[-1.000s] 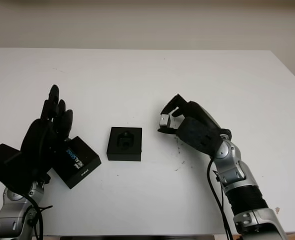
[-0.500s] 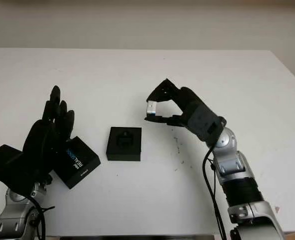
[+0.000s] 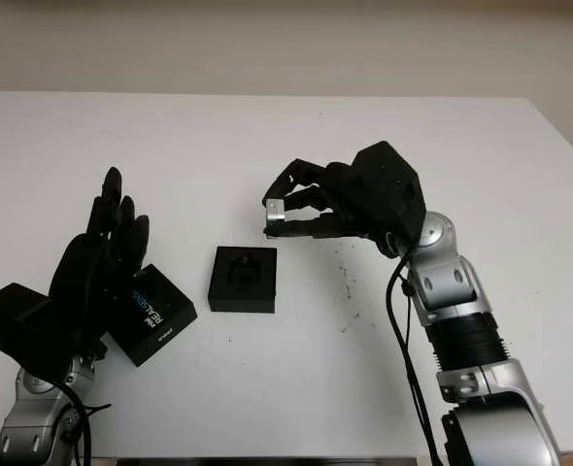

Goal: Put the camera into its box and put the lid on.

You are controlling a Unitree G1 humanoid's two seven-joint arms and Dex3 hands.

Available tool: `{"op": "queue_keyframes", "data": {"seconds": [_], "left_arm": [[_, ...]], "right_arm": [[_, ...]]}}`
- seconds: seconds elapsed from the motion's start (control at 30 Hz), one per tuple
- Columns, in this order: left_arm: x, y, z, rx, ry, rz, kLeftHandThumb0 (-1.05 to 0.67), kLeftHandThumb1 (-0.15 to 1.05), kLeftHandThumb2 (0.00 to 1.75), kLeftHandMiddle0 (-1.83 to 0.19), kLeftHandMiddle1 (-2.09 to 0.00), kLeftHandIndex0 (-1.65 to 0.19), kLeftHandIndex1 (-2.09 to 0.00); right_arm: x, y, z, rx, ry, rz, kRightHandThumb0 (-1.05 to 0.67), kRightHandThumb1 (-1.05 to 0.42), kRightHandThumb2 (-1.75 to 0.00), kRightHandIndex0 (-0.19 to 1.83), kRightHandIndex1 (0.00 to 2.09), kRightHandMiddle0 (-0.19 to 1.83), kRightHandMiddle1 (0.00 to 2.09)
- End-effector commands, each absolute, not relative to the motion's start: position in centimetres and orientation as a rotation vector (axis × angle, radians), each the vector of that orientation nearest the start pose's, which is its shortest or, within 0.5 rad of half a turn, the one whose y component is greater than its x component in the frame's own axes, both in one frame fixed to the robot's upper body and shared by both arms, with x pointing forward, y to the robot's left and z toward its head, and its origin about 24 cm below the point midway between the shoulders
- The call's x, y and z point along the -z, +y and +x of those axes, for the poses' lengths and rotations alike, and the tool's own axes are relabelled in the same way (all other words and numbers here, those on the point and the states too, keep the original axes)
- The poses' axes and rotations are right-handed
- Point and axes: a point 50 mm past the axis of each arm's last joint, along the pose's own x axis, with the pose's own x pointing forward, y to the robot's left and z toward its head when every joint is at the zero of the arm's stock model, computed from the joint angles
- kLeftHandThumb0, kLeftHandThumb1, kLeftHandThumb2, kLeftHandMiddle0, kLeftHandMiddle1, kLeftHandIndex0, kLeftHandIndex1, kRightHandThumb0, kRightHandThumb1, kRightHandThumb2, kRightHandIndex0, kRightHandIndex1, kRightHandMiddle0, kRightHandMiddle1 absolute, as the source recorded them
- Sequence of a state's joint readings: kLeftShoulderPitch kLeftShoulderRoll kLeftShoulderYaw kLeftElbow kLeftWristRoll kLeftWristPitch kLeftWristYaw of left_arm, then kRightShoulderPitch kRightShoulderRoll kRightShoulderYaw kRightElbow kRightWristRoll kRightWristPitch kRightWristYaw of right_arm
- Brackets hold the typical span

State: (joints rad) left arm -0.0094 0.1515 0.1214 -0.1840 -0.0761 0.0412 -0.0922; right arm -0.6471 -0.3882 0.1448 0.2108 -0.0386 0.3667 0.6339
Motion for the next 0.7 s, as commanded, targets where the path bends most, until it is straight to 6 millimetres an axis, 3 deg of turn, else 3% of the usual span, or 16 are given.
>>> {"op": "queue_keyframes", "data": {"seconds": [0.0,0.4,0.67], "left_arm": [[-9.4,19.4,25.1,-0.010,-0.177,0.093,-0.70,1.05,0.53,0.18,-0.05,0.19,-0.03],[-9.5,19.1,25.3,0.001,-0.182,0.078,-0.71,1.05,0.52,0.18,-0.05,0.18,-0.02],[-9.6,19.1,25.3,0.002,-0.184,0.078,-0.71,1.05,0.52,0.19,-0.05,0.19,-0.03]], "right_arm": [[-15.3,-14.3,34.7,-0.682,0.079,-0.513,-0.47,-1.00,-0.05,0.15,0.56,0.27,1.86],[-14.5,-14.0,32.4,-0.711,0.098,-0.479,-0.46,-1.01,-0.05,0.15,0.47,0.27,1.87],[-13.9,-13.8,32.3,-0.699,0.094,-0.505,-0.45,-1.01,-0.05,0.13,0.46,0.29,1.98]]}}
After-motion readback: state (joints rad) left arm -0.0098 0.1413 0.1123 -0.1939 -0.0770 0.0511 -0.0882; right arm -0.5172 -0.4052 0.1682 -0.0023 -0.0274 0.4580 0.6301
